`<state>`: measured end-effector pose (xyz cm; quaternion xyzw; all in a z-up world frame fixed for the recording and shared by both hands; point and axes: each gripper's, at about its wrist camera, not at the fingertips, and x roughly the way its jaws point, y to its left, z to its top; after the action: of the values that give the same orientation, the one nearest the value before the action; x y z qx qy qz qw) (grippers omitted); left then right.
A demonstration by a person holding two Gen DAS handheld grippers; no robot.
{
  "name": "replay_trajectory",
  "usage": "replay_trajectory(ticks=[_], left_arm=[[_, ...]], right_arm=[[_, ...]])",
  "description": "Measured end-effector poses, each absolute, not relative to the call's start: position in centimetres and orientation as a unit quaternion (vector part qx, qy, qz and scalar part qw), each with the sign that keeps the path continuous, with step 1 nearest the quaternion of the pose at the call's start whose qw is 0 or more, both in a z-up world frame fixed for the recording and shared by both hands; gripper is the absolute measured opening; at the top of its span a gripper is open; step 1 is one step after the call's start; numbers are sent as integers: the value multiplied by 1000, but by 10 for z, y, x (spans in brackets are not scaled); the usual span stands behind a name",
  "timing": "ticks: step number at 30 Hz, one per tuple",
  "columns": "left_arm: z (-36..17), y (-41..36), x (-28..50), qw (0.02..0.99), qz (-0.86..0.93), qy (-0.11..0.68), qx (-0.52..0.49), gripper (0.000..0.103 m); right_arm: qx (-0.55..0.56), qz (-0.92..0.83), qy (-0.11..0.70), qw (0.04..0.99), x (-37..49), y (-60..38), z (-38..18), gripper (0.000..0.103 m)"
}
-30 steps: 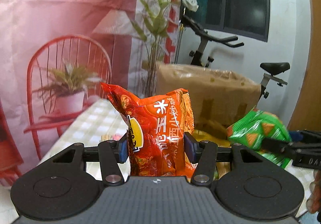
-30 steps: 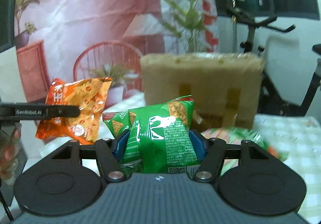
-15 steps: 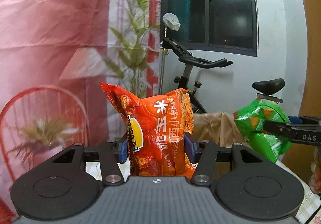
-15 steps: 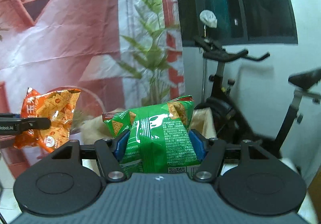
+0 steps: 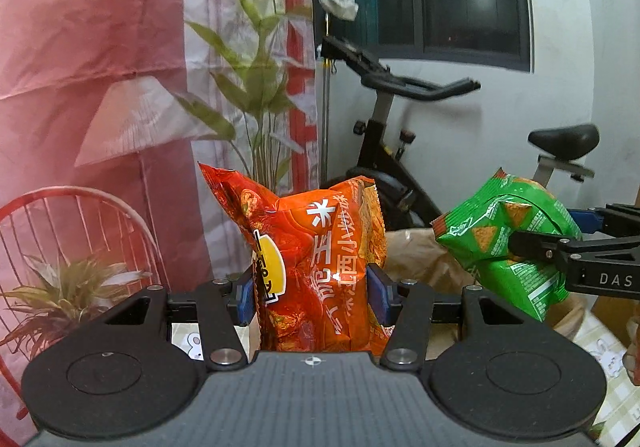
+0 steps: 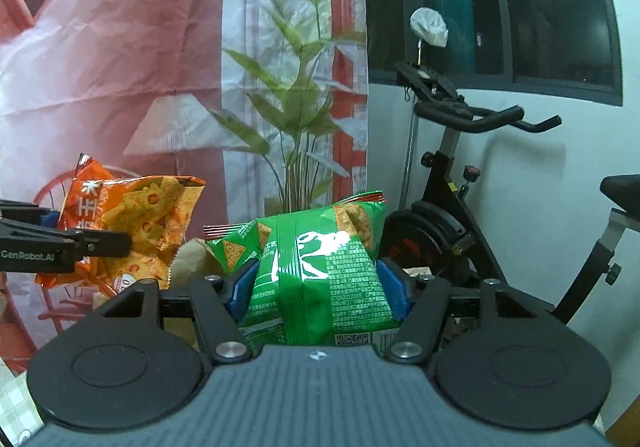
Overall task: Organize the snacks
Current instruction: 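Lift both bags and drop them into the lined box, opening both grippers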
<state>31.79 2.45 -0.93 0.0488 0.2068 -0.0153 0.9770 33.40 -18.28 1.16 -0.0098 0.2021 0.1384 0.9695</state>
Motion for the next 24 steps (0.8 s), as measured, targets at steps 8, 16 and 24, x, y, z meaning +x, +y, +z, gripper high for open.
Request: replay_trajectory(ticks=[8,16,24], left_arm=[[-28,26,341,969,-17,240,52,56],[-36,31,346,966,-12,254,46,77],[-15,48,314,972,-12,232,26,85]], right_arm=[[16,127,246,961,358,-196,-20,65],[22,123,262,957,362,-203,-24,72],[30,145,249,957,337,-210,-11,85]])
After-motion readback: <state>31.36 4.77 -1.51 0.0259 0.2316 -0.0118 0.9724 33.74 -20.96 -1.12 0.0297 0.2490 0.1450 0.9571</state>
